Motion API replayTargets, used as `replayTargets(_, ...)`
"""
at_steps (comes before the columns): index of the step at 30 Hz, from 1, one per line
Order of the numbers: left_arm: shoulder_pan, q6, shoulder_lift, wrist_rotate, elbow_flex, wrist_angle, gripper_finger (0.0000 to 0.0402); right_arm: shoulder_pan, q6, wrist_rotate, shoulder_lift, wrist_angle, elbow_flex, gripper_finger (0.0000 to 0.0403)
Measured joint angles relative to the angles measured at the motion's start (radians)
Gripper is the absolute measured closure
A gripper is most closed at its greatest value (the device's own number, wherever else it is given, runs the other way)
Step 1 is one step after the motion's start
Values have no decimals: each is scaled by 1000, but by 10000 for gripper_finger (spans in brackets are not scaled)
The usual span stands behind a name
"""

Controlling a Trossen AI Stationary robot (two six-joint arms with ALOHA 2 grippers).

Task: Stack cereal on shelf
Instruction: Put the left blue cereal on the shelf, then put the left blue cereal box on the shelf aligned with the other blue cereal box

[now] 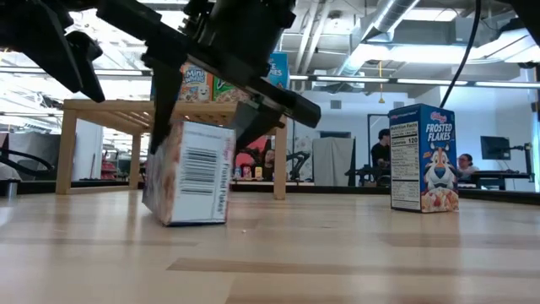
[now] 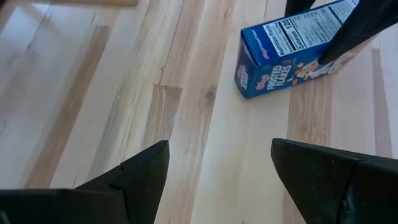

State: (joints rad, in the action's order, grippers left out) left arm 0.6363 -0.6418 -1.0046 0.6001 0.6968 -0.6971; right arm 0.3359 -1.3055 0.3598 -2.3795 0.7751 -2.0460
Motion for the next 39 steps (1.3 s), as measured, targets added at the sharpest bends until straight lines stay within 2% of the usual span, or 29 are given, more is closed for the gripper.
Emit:
replayTargets(3,0,-1,0,1,0,19,129,-2,-5,-36,0,8,0,147)
replayTargets(9,0,44,0,-1,0,69,129,-5,33,-69,1,-29,0,256)
replayTargets(12,1,47,28,-1,0,100,129,2,85,-39,18,-66,1,281)
replayTargets(15,20,58,112,50,0,139,129,16,124,55,54,-93,1,281)
replayTargets(19,63,142,303,149,0,197,129,36,146,187,91,-103,0,267)
replayTargets(21,71,198,411,123,-4,256,129,47,186,226,109,-117,0,266)
replayTargets(24,64,272,557,-37,-47,398,129,49,281,248,136,-189,0,268)
replayTargets(26,55,303,606,-89,-74,436,129,46,374,244,146,-264,0,271)
replayTargets(31,29,301,634,-79,-97,359,129,23,466,200,149,-379,0,272)
replayTargets(35,9,321,566,-84,-97,339,129,5,484,132,149,-424,0,270)
replayTargets(39,-20,307,500,-162,-97,340,122,-6,501,112,149,-420,0,269)
